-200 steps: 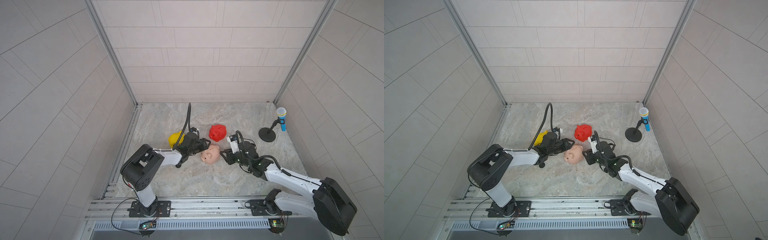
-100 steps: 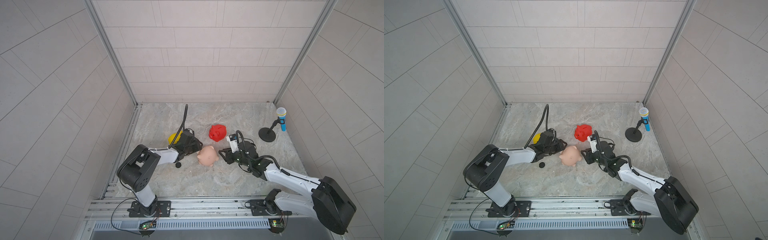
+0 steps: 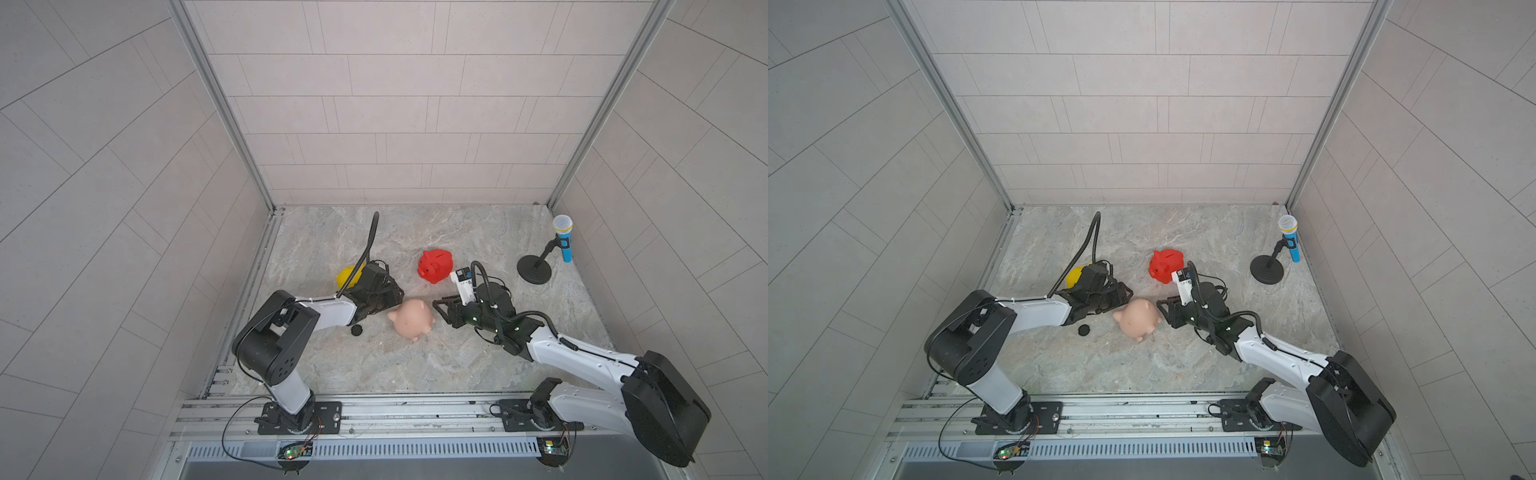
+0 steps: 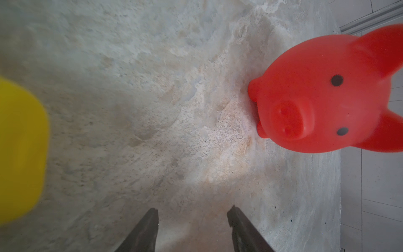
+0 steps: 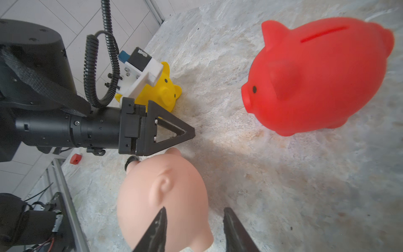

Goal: Open piggy banks
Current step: Adjust the piggy bank at the center of the board.

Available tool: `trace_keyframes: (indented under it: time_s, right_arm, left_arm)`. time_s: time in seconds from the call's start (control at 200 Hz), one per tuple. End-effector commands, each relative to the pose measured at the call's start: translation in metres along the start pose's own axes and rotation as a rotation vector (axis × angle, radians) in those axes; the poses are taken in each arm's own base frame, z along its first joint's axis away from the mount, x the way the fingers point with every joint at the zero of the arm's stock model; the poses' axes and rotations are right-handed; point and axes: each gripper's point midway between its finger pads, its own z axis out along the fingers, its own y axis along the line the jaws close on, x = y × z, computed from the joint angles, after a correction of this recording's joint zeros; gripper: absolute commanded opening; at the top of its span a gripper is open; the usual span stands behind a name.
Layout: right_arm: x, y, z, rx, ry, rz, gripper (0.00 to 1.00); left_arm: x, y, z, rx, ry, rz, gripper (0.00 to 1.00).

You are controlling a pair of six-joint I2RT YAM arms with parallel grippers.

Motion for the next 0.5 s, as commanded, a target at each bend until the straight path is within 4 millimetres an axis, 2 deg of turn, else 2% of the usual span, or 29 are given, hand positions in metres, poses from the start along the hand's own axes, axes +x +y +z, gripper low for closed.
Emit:
trace_keyframes:
  time_s: [0.0,0.17,0.375,0.495]
  right_arm:
    - [-0.001,0.01,0.002,-0.035,-0.01,-0.013,0.52]
    - [-0.006,0.019,0.014,-0.054,-0.011,-0.029,0.58]
    - [-0.014,0.016,0.032,-0.035,-0.026,-0.024,0.57]
    - [-0.014,0.011,0.041,-0.011,-0.013,-0.012,0.53]
  left_arm:
    - [-0.008,-0.007,-0.012,0.001,-0.036,0.036,0.62]
    - [-0.013,-0.013,-0.018,0.007,-0.045,0.051,0.64]
    - [-0.012,-0.013,-0.021,0.011,-0.043,0.055,0.66]
    - [-0.012,-0.014,-0.022,0.014,-0.04,0.062,0.66]
